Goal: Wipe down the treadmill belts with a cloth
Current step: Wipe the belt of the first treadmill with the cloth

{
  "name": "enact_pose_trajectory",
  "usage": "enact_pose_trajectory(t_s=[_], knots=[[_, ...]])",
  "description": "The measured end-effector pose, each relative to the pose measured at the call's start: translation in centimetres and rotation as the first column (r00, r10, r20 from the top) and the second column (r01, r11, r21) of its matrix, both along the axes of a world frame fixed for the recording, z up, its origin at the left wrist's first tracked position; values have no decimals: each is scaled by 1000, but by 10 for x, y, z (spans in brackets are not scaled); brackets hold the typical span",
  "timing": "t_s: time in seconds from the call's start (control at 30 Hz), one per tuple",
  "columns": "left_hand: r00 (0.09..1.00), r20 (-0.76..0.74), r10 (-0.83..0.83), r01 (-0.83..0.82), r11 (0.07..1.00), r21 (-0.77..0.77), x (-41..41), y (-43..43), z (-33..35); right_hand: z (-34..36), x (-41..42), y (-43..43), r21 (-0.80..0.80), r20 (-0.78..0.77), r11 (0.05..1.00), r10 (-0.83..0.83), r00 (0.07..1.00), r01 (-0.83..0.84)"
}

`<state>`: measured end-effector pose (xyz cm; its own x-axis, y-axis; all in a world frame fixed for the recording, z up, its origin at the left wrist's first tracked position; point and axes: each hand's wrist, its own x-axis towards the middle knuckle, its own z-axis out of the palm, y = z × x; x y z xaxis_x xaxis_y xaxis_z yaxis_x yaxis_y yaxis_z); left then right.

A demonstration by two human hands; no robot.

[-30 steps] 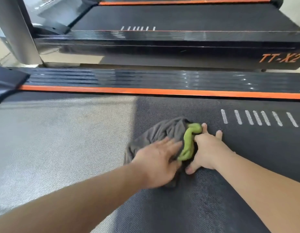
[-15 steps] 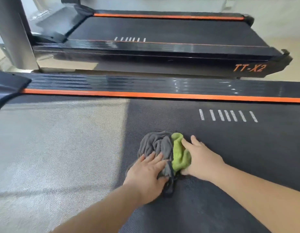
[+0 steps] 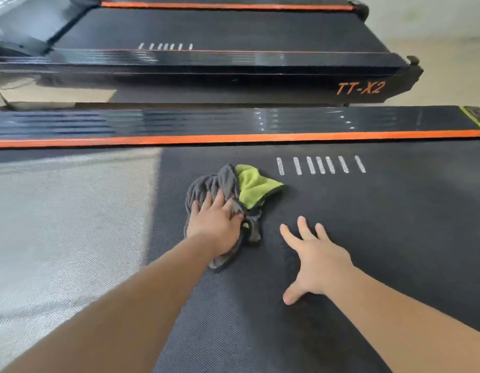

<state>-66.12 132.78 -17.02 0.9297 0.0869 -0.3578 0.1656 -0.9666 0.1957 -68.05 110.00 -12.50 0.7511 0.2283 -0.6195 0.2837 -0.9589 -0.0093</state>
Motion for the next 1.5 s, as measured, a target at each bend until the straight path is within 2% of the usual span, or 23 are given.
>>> enact_pose_trajectory(t_s=[0.1,0.2,0.27,0.37,0.43,0.5,0.53,0.57,0.63,0.73,0.77,0.8,0.83,0.9,0.93,1.0,1.07,1.17,1.23,1.3,1.4,1.47,1.5], knots=[[976,88,-197,201,979,-33,-46,-29,-2,-4,1,1,28,-20,999,-45,999,46],[865,143,-480,494,866,-83,-105,-15,1,-6,3,0,13,-49,996,-93,994,94],[825,108,-554,561,826,-49,-107,13,2,-8,3,1,10,-66,993,-118,991,118],[927,36,-374,371,925,85,-64,40,1,-10,4,1,21,-58,994,-107,993,108],[998,47,-33,30,998,62,-28,44,3,-8,2,1,31,-42,994,-101,994,103],[982,71,176,-176,984,-7,-15,34,2,-8,2,1,45,-48,992,-116,992,118],[979,81,188,-187,982,-15,-18,22,0,-8,3,2,46,-51,991,-119,992,122],[988,78,135,-135,991,-2,-27,6,-1,-7,4,2,42,-54,992,-118,992,120],[982,113,-151,152,988,4,-64,-25,-5,-5,3,3,34,-66,990,-132,989,135],[772,118,-625,634,769,-73,-104,-14,-3,-2,3,4,7,-74,986,-168,983,169],[691,134,-710,720,693,-42,-93,4,-5,-2,4,3,0,-75,988,-157,985,157],[658,135,-741,745,666,27,-78,19,-3,-3,3,2,-6,-85,990,-143,986,143],[701,104,-705,700,709,90,-60,30,-1,-4,2,1,-5,-95,991,-132,987,133],[908,43,-416,410,907,97,-27,34,1,-7,1,1,28,-78,993,-113,991,116],[963,58,-262,259,964,59,-18,27,0,-6,1,2,47,-68,992,-114,991,118],[989,120,-81,84,996,-23,-21,-3,-3,-5,1,3,56,-66,991,-122,990,125],[981,158,-113,120,992,-39,-49,-36,-5,-1,0,5,57,-68,989,-133,989,137],[905,159,-395,415,902,-121,-93,-49,-1,1,0,6,39,-48,988,-148,988,150],[848,148,-508,525,844,-108,-82,-19,-4,1,0,5,33,-57,986,-163,985,166],[906,160,-391,401,916,-31,-48,14,-9,2,0,6,46,-84,986,-154,984,158],[995,95,-19,22,999,-32,-7,26,-5,1,0,7,46,-81,990,-129,988,133],[994,109,10,-6,999,-34,-11,2,-3,-1,0,6,45,-69,991,-124,990,128],[992,119,-44,50,998,-44,-25,-11,-2,0,0,7,45,-64,991,-121,991,124]])
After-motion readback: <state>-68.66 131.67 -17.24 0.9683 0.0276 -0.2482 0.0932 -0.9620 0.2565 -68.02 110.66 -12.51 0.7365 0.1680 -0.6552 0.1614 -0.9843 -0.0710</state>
